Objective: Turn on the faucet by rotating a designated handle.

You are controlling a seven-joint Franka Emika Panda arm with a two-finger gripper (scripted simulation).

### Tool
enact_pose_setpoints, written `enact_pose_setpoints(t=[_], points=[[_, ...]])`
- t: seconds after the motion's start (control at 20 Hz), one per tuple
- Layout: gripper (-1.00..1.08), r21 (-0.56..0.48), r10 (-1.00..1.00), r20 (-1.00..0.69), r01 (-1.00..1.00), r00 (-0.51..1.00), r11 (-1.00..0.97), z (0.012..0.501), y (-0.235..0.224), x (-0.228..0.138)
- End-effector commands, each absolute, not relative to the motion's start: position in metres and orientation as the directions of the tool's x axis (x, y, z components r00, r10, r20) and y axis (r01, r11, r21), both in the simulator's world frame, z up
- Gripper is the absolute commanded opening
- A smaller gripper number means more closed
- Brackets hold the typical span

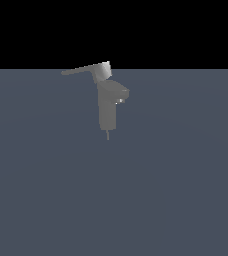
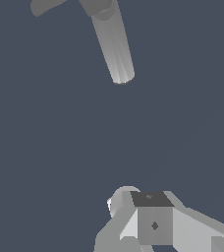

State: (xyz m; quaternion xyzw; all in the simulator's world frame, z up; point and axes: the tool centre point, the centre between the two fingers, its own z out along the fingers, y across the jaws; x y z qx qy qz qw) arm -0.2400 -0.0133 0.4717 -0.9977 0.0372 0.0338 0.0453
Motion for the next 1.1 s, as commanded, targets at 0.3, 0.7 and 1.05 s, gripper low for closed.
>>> enact_pose_setpoints(t=[0.3, 0.7, 1.05], points=[[-1.00, -0.111, -0.181, -0.106, -0.193, 0.978, -0.975, 0.474, -0.007, -0.203], [-1.00, -0.113, -0.347, -0.164, -0.367, 0.923, -0.923, 0.469, 0.004, -0.146], [-1.00, -0.082, -0.493, -0.210, -0.518, 0.844, -0.851, 0.454, 0.017, -0.094]])
